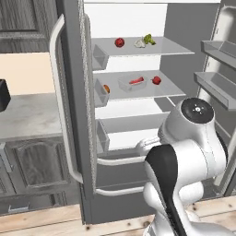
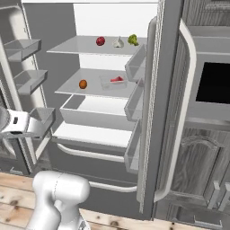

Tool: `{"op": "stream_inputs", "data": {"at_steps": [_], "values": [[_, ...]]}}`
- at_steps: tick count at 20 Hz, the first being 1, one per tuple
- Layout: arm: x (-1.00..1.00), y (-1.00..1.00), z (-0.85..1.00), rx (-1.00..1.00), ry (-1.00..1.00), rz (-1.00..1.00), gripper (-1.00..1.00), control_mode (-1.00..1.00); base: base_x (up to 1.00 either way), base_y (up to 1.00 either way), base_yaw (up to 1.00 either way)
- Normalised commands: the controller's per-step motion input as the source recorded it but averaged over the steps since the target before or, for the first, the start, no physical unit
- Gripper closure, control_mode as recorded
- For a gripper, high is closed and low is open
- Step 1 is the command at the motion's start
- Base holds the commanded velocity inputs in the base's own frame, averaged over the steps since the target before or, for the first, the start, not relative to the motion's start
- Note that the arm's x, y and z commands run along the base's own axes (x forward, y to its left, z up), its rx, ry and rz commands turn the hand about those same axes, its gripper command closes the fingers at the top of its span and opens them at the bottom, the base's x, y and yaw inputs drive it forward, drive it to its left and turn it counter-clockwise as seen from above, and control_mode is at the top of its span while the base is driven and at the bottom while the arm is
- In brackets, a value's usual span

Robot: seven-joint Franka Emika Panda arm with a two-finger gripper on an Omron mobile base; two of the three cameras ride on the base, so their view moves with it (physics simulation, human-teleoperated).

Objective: Place the tupperware on the second highest shelf of the fridge. Make space for the tupperware among the existing items by rearranging them on the shelves if needed. Close the fridge door when finished.

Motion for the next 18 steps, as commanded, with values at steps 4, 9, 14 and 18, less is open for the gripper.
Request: {"op": "stream_inputs", "data": {"at_steps": [4, 9, 14, 18], "values": [[0.01, 1.00, 0.00, -0.35, 0.15, 0.16, -1.00, -1.00, 0.00, 0.00, 0.00], [0.00, 0.95, 0.00, -0.34, 0.10, 0.06, -1.00, -1.00, 0.00, 0.00, 0.00], [0.07, 0.92, 0.00, -0.31, 0.05, 0.00, -1.00, -1.00, 0.00, 0.00, 0.00], [0.34, 0.77, -0.12, -0.26, 0.07, 0.00, -1.00, -1.00, 0.00, 0.00, 0.00]]}}
